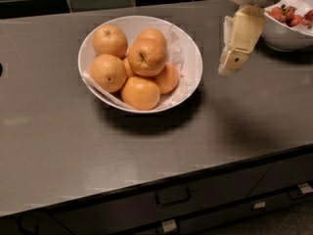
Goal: Pick orange from white bowl
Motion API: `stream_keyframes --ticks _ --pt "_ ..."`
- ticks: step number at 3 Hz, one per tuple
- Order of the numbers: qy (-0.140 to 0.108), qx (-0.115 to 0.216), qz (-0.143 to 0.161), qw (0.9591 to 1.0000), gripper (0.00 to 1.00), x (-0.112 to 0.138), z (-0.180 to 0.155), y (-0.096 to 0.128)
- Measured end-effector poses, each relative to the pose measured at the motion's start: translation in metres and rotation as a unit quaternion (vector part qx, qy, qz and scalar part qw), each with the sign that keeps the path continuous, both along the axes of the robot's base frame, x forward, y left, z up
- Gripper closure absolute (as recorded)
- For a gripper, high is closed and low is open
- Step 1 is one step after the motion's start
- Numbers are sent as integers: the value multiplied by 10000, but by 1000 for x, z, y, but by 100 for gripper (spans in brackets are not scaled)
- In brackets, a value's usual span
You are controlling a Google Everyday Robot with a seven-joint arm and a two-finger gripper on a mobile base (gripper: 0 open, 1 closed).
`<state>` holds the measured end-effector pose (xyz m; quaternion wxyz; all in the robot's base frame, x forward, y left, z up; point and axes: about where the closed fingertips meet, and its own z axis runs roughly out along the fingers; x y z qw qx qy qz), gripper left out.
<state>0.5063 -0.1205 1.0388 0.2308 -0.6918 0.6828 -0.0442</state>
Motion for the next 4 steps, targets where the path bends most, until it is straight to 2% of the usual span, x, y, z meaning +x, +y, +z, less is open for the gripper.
stream_keyframes --ticks 1,2,3,4 --pt "0 1 0 10000 0 0 0 0" --pt "-5 175 -82 9998 0 8 -6 10" --pt "-62 217 -250 9994 0 17 -11 21" --pt "-64 391 -446 9982 0 32 -31 51"
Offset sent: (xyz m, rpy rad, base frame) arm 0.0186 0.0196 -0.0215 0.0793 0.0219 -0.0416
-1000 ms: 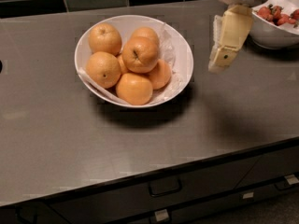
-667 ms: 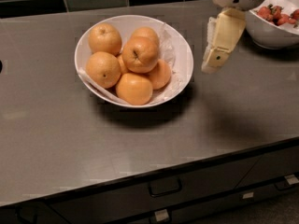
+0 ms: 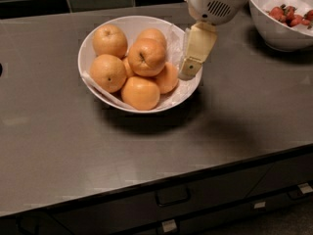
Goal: Pick orange from white bowl
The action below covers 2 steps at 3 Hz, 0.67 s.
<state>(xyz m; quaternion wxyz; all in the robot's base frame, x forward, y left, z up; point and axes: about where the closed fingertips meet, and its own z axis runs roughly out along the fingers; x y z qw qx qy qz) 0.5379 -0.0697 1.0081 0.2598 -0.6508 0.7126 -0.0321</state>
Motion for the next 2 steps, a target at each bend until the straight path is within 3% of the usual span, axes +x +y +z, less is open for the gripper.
stream_keyframes --ticks 2 --pt "54 125 44 9999 0 2 -1 11"
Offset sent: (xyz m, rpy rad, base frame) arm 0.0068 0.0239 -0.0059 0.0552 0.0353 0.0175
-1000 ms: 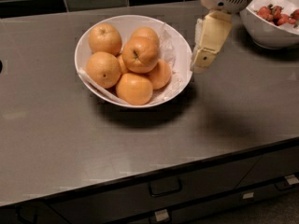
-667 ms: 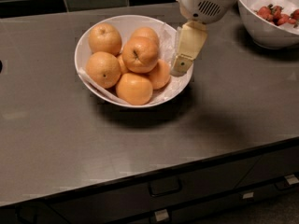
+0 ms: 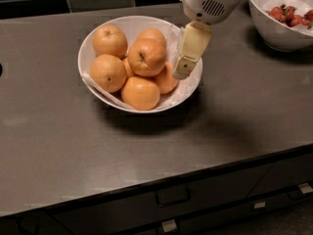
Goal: Pick orange from white bowl
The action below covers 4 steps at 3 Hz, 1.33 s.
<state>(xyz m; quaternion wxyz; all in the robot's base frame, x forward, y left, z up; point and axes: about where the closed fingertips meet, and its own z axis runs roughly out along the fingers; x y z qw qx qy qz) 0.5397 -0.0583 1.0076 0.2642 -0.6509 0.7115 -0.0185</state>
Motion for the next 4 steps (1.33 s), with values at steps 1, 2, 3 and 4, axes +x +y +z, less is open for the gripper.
stream_keyframes --ticks 1,2,3,4 --pt "124 198 107 9997 0 5 -12 15" --pt "229 359 191 9989 0 9 -25 27" --pt "316 495 238 9980 0 12 -37 35" --pt "321 584 272 9974 0 17 -43 41"
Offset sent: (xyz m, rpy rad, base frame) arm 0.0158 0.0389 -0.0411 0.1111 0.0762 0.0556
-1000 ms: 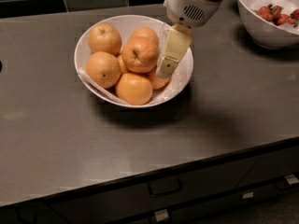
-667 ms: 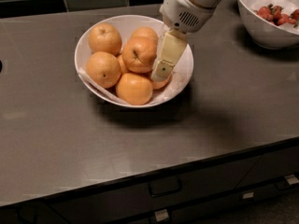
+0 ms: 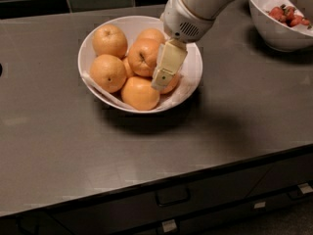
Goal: Pick orange from white bowl
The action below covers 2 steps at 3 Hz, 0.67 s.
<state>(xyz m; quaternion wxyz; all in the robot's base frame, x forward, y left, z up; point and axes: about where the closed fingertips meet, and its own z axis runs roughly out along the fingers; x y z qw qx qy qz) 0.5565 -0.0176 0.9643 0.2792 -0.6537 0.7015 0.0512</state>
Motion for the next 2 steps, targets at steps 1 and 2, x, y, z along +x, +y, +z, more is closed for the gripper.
stream_keyframes --ticks 1,2 --pt "-17 91 18 10000 0 5 -3 5" --pt "-47 121 25 9999 2 9 -3 8"
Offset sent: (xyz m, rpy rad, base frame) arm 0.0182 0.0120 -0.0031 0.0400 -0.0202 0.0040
